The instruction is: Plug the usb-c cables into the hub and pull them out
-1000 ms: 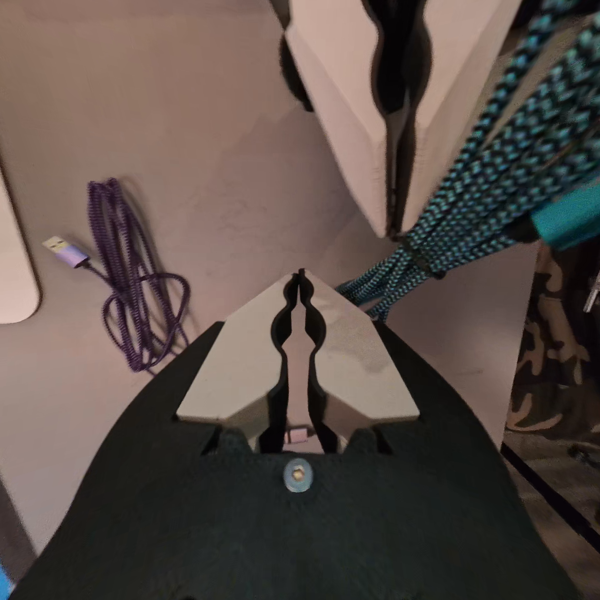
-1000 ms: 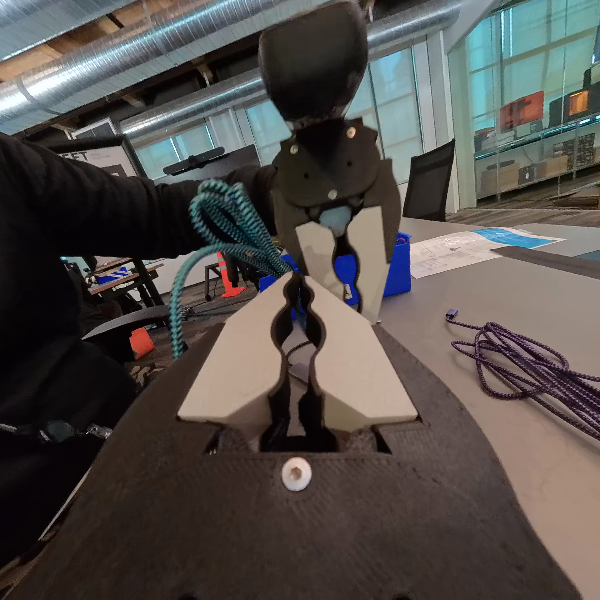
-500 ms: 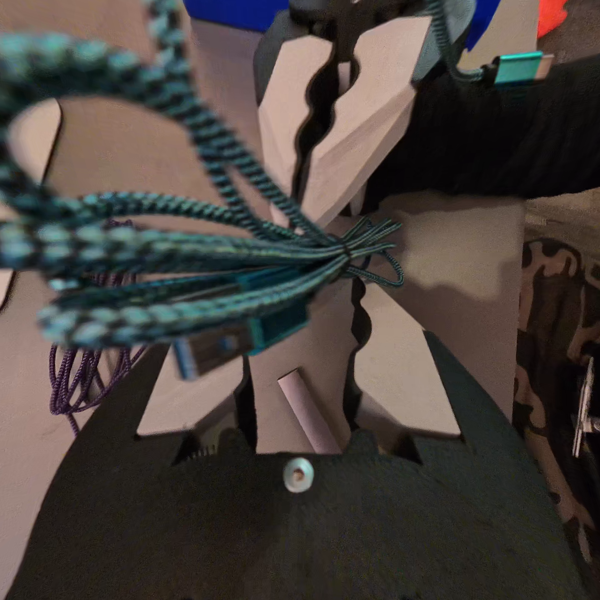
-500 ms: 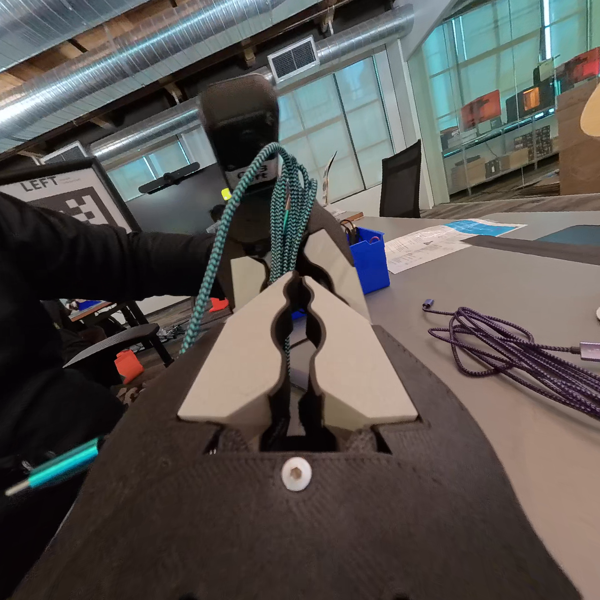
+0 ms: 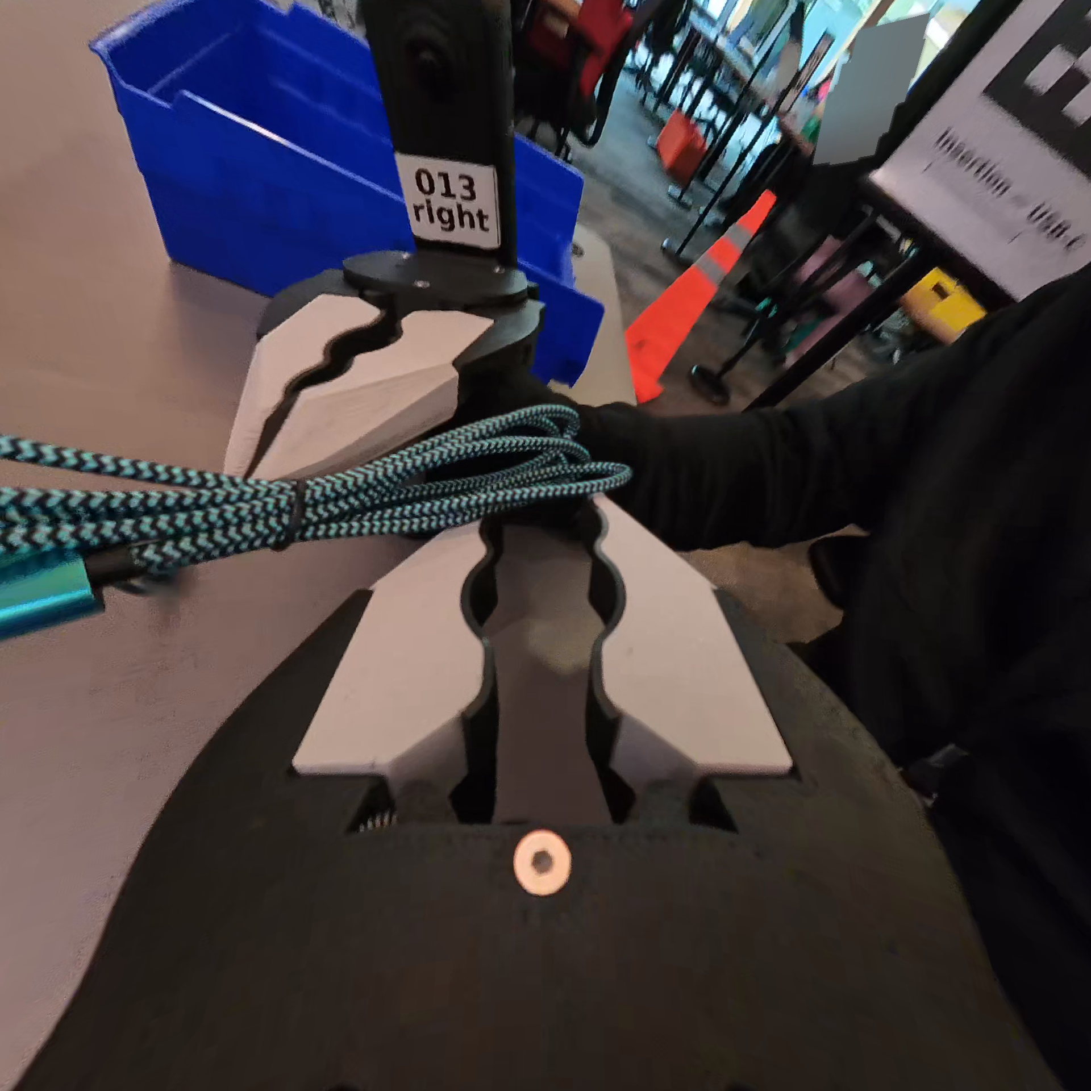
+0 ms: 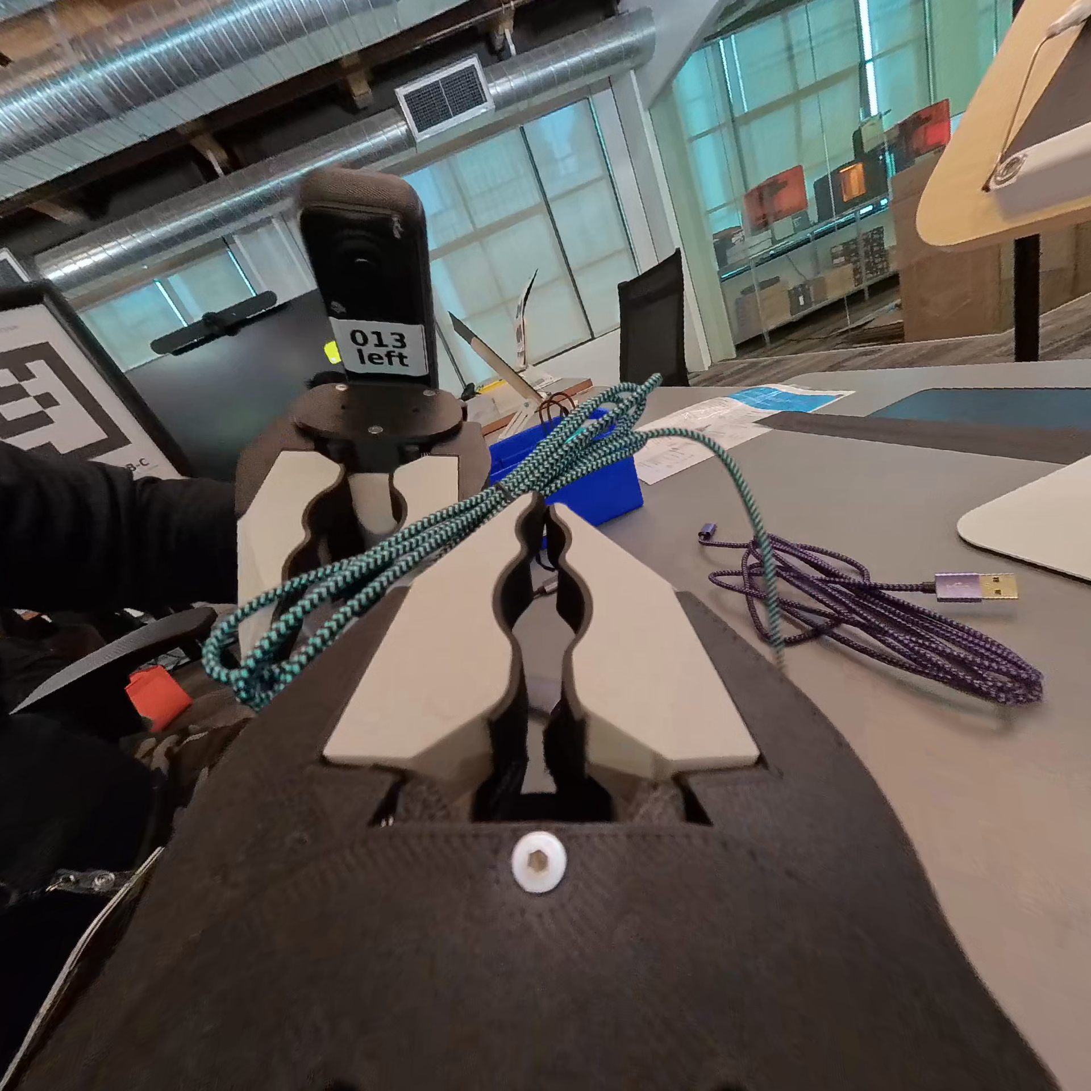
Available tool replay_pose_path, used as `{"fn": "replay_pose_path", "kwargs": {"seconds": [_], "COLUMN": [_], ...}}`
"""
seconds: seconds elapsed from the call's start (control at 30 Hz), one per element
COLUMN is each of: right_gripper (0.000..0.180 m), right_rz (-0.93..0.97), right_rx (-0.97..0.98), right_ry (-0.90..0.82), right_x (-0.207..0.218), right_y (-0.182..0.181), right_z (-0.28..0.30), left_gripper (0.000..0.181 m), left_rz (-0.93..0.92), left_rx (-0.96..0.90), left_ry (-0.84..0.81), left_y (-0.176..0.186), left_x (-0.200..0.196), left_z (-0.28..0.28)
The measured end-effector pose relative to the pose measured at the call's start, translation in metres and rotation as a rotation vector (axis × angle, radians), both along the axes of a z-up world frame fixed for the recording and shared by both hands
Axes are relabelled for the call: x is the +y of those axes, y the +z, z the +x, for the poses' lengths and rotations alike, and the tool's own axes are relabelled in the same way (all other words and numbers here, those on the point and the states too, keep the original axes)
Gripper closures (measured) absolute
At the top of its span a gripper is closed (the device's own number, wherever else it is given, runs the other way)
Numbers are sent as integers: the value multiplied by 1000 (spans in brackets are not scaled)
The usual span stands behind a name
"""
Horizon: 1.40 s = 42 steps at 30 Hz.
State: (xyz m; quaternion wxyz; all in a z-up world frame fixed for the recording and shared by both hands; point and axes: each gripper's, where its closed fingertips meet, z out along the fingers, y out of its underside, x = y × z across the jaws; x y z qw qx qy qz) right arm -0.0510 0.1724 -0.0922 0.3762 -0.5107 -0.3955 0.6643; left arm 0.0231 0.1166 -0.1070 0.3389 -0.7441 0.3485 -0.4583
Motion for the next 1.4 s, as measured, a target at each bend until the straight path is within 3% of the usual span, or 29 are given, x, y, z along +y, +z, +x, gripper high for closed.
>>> {"fn": "replay_pose_path", "kwargs": {"seconds": [0.37,0.6,1.03,1.4], "right_gripper": [180,180,180,180], "right_rz": [97,123,202,86], "right_rx": [-92,-106,-114,67], "right_ry": [-50,-50,3,54], "right_x": [0,-2,-20,-16], "right_y": [-11,-11,-8,20], "right_z": [-5,-5,-8,10], "left_gripper": [162,163,157,155], "left_rz": [51,97,112,-190], "left_rx": [-231,-130,230,250], "left_ry": [75,134,253,184], "left_y": [53,57,24,-27], "left_x": [13,39,87,83], "left_z": [-16,-34,-58,-72]}}
